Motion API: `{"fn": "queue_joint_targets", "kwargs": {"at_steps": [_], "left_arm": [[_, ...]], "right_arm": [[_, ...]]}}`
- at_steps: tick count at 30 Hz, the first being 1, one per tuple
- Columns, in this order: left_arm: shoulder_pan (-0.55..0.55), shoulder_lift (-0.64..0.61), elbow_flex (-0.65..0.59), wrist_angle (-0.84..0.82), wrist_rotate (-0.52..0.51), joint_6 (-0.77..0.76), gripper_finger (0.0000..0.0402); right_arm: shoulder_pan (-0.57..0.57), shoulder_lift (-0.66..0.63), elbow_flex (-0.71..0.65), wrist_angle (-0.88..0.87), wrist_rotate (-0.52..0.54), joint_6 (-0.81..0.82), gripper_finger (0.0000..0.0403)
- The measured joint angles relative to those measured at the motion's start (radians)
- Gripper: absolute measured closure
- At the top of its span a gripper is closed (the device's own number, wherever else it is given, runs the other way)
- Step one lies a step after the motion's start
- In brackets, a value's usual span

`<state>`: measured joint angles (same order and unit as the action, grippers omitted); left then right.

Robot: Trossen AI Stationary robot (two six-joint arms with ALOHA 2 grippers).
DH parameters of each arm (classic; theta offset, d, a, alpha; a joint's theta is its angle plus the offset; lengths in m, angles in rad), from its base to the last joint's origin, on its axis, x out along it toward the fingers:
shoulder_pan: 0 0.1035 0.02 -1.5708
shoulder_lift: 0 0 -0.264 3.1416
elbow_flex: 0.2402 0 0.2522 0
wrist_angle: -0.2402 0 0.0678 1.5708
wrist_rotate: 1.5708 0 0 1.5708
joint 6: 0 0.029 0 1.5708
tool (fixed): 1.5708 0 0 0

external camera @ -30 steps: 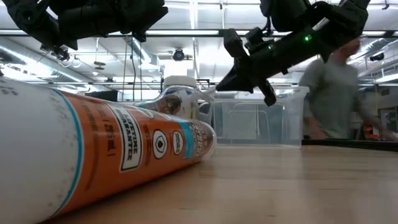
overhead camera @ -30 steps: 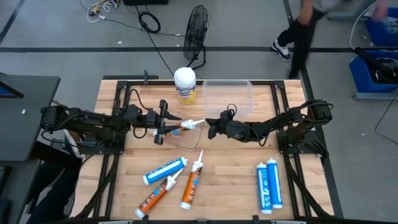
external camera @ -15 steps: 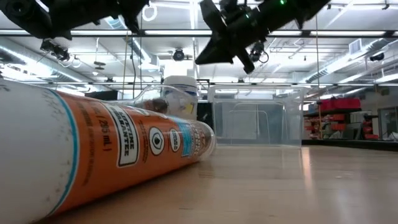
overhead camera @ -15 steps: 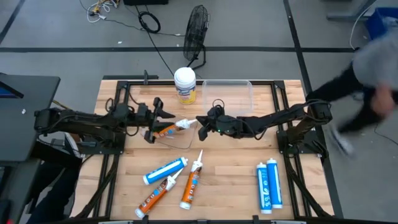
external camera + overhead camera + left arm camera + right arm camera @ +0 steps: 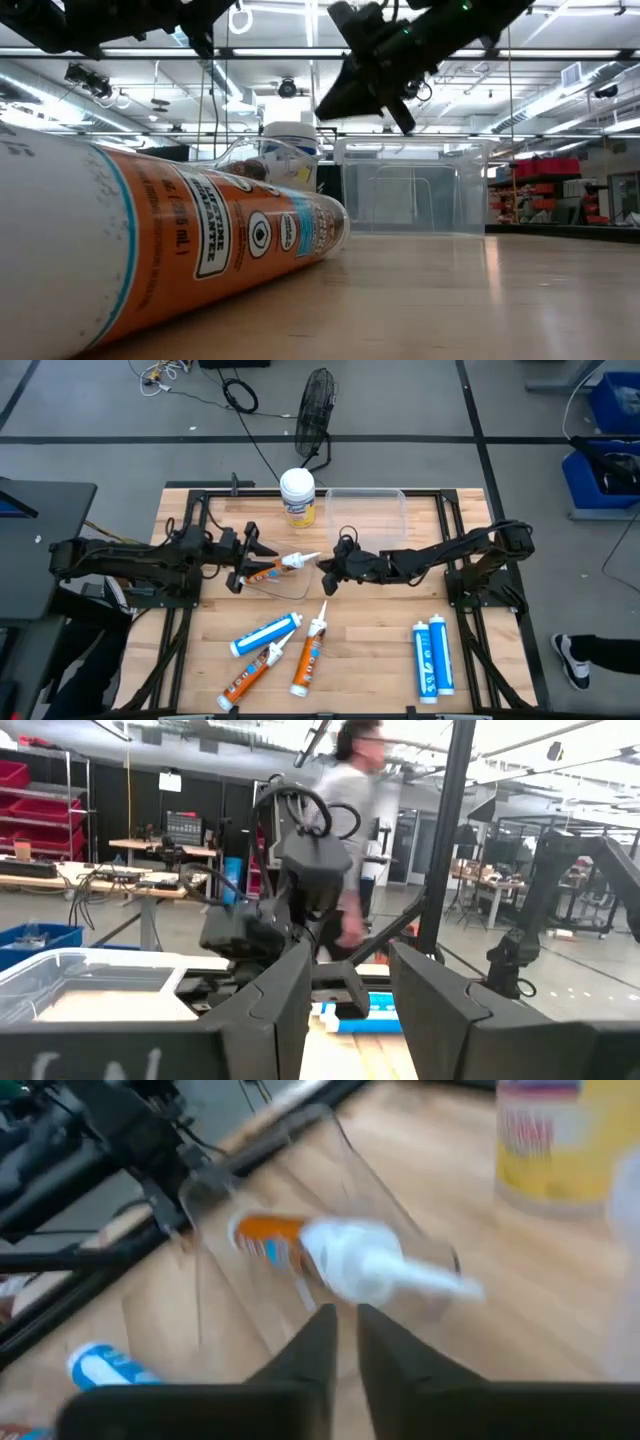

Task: Pick & place silicon tubes, Sealant and Lysol wipes
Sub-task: Put the right orange sealant into the left transparent bin

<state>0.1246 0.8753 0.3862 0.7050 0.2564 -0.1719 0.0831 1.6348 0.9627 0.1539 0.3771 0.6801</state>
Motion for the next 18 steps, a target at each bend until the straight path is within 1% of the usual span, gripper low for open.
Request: {"fn": "queue_joint_targets", "kwargs": {"at_steps": [4, 8, 11, 14, 18], "left_arm": [[0.000, 0.001, 0.000, -0.003, -0.009, 0.000, 0.0259], [0.000, 0.001, 0.000, -0.003, -0.010, 0.008, 0.0259], [0.000, 0.001, 0.000, -0.007, -0.033, 0.031, 0.0259], [0.000, 0.001, 0.000, -0.014, -0.045, 0.034, 0.0259], [0.000, 0.001, 0.000, -0.015, -0.046, 0.037, 0.0259]], "right_arm": [[-0.001, 0.000, -0.051, 0.040, -0.002, 0.071, 0.0272], [0.000, 0.000, -0.093, 0.046, 0.088, 0.130, 0.0180], [-0.021, 0.000, -0.130, 0.126, 0.098, 0.153, 0.0127], [-0.043, 0.000, -0.165, 0.219, 0.070, 0.177, 0.0101], [-0.063, 0.000, -0.199, 0.240, 0.048, 0.227, 0.0098]]}}
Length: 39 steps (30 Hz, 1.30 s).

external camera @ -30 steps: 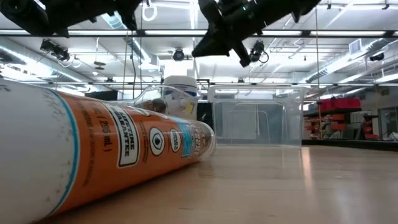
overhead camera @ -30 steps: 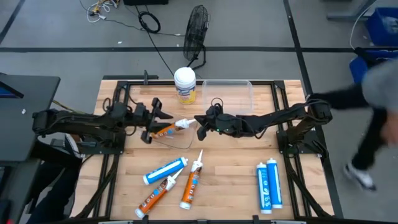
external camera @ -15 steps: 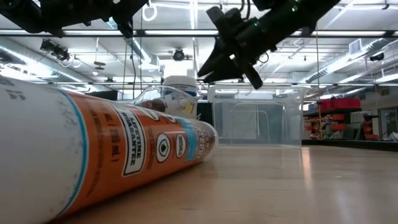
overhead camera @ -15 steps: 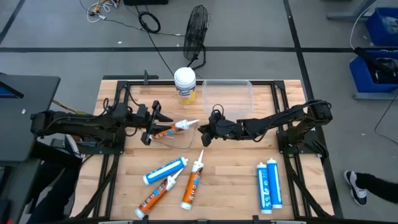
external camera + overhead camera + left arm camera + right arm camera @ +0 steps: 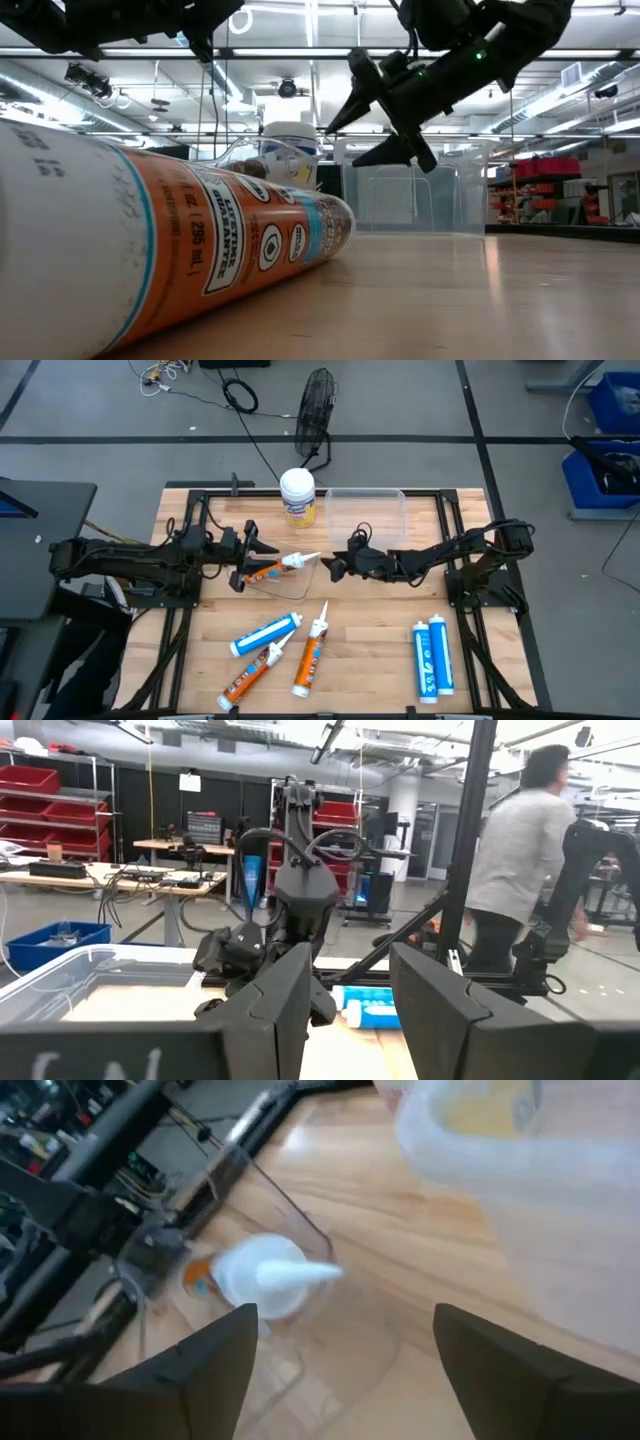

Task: Pick & place silicon tubes, Sealant and Lysol wipes
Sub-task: Put the right orange sealant into the left transparent bin

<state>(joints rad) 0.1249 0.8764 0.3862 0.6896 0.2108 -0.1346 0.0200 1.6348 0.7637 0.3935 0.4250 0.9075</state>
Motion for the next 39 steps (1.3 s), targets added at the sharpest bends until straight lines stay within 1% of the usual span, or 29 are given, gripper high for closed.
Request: {"fn": "queue_joint_targets", "kwargs": {"at_steps": [4, 8, 9, 11, 13, 15, 20, 24, 28, 30, 33, 39], "left_arm": [[0.000, 0.000, 0.000, 0.000, -0.002, 0.010, 0.0259], [0.000, 0.000, 0.000, 0.001, -0.029, 0.023, 0.0259], [0.000, 0.000, 0.000, 0.000, -0.031, 0.021, 0.0259], [-0.002, 0.000, 0.000, -0.002, -0.031, 0.015, 0.0259], [-0.006, 0.000, 0.000, -0.017, -0.031, 0.016, 0.0259], [-0.007, 0.000, 0.000, -0.019, -0.030, 0.016, 0.0259], [-0.007, 0.000, 0.000, -0.023, -0.031, 0.025, 0.0259], [-0.008, 0.000, 0.000, -0.023, -0.031, 0.026, 0.0259], [-0.007, 0.000, 0.000, -0.024, -0.031, 0.026, 0.0259], [-0.007, 0.000, 0.000, -0.028, -0.031, 0.026, 0.0259], [-0.007, 0.000, 0.000, -0.034, -0.031, 0.026, 0.0259], [-0.007, 0.000, 0.000, -0.038, -0.031, 0.026, 0.0259]], "right_arm": [[-0.006, 0.005, -0.014, 0.027, -0.006, 0.035, 0.0109], [-0.013, 0.075, 0.006, 0.131, -0.018, 0.027, 0.0122], [-0.013, 0.093, 0.018, 0.135, -0.027, 0.028, 0.0125], [-0.016, 0.116, 0.028, 0.122, -0.010, 0.019, 0.0127], [-0.019, 0.118, 0.028, 0.133, 0.012, 0.013, 0.0128], [-0.022, 0.115, 0.030, 0.171, 0.000, -0.001, 0.0128], [-0.024, 0.114, 0.030, 0.173, 0.008, -0.002, 0.0128], [-0.041, 0.140, 0.031, 0.217, -0.055, 0.005, 0.0128], [-0.047, 0.191, 0.043, 0.229, -0.059, 0.019, 0.0129], [-0.049, 0.213, 0.047, 0.266, -0.057, 0.017, 0.0132], [-0.050, 0.224, 0.048, 0.301, -0.039, 0.008, 0.0145], [-0.037, 0.225, 0.049, 0.317, 0.017, -0.004, 0.0184]]}}
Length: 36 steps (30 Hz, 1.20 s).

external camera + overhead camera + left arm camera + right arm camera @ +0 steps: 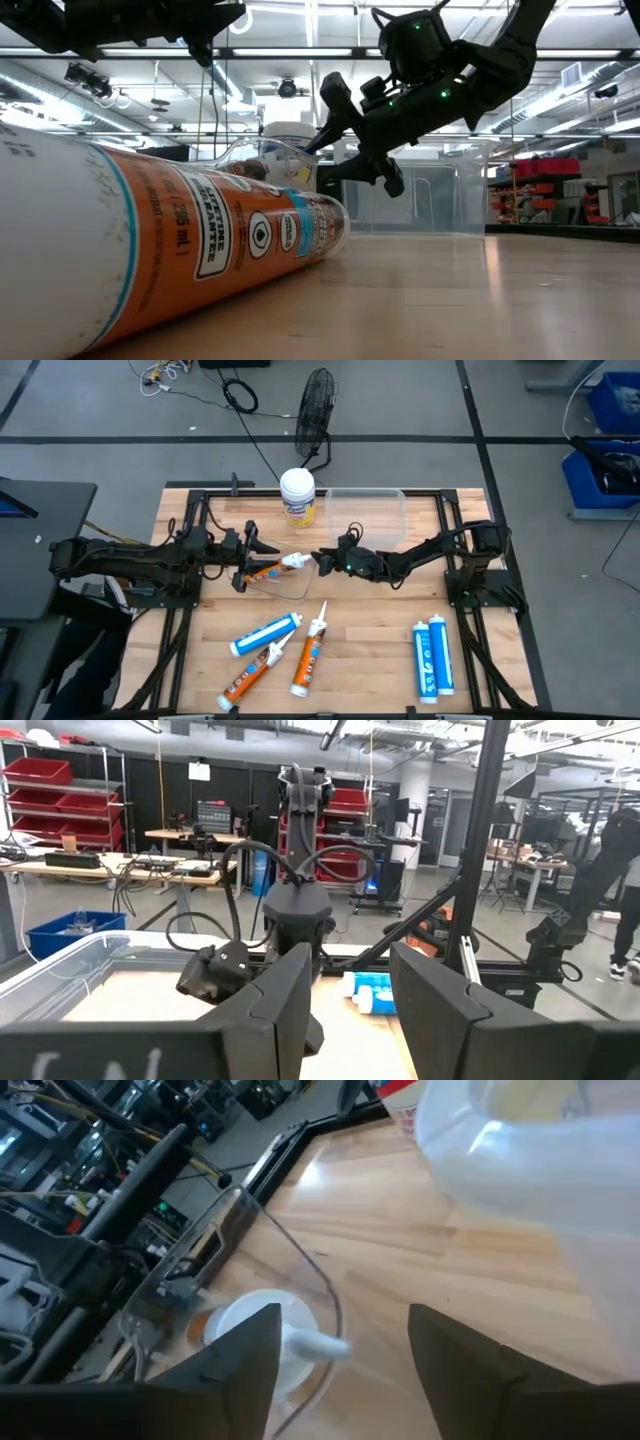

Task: Pick & place silicon tubes, Sealant and Lysol wipes
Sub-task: Put the right orange sealant into the left transparent bin

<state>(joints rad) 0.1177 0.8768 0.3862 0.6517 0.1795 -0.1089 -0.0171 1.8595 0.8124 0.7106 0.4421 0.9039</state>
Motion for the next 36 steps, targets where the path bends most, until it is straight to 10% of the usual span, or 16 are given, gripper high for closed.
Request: {"fn": "queue_joint_targets", "kwargs": {"at_steps": [15, 27, 36], "left_arm": [[0.000, 0.000, 0.000, -0.001, -0.002, 0.000, 0.0259], [0.000, 0.000, 0.000, 0.000, -0.002, -0.015, 0.0259], [-0.004, 0.000, 0.000, 0.005, 0.000, -0.056, 0.0259]], "right_arm": [[0.035, -0.002, 0.002, 0.092, 0.078, -0.104, 0.0388], [0.045, -0.006, 0.070, 0.043, 0.051, -0.264, 0.0401], [0.053, -0.059, 0.258, -0.312, 0.023, -0.375, 0.0402]]}}
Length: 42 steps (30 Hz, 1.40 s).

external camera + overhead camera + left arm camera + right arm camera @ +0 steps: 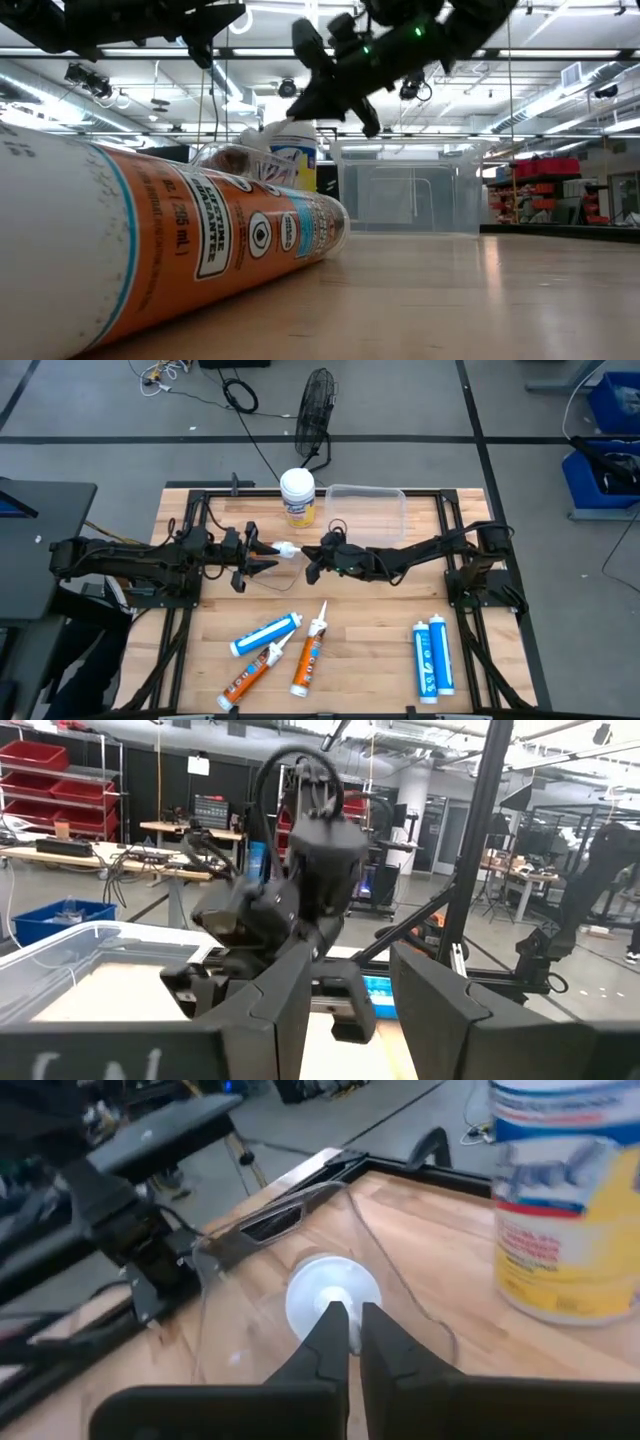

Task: Pick & place silicon tubes, Sealant and Lysol wipes
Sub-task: Put the right orange sealant into the left transparent bin

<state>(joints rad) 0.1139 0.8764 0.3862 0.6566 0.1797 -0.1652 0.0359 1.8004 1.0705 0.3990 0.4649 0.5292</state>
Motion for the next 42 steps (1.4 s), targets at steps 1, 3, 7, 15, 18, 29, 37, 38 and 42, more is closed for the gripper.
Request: {"fn": "queue_joint_targets", "kwargs": {"at_steps": [1, 3, 7, 15, 18, 29, 37, 38, 42], "left_arm": [[0.000, 0.000, 0.000, 0.002, 0.001, -0.004, 0.0259], [-0.001, 0.000, 0.000, 0.002, 0.001, -0.004, 0.0259], [-0.001, 0.000, 0.000, 0.001, 0.001, -0.006, 0.0259], [-0.040, -0.001, 0.000, 0.004, 0.002, -0.006, 0.0259], [-0.077, -0.010, 0.000, 0.025, 0.004, -0.005, 0.0259], [-0.163, -0.118, 0.000, 0.001, 0.001, 0.045, 0.0259], [-0.164, -0.128, 0.000, -0.058, -0.001, 0.031, 0.0259], [-0.164, -0.128, 0.000, -0.061, -0.001, 0.031, 0.0259], [-0.164, -0.129, 0.000, -0.059, -0.001, 0.031, 0.0259]], "right_arm": [[0.000, -0.006, 0.028, -0.049, -0.014, -0.013, 0.0402], [0.001, -0.010, 0.092, -0.146, -0.027, -0.038, 0.0402], [0.003, -0.010, 0.212, -0.304, -0.024, -0.097, 0.0403], [-0.033, -0.010, 0.349, -0.418, -0.095, -0.176, 0.0402], [-0.054, -0.011, 0.380, -0.434, -0.139, -0.196, 0.0402], [-0.118, -0.011, 0.502, -0.548, -0.258, -0.233, 0.0402], [-0.107, 0.013, 0.507, -0.541, -0.261, -0.239, 0.0402], [-0.103, 0.022, 0.509, -0.533, -0.263, -0.244, 0.0402], [-0.091, 0.038, 0.509, -0.510, -0.265, -0.251, 0.0402]]}}
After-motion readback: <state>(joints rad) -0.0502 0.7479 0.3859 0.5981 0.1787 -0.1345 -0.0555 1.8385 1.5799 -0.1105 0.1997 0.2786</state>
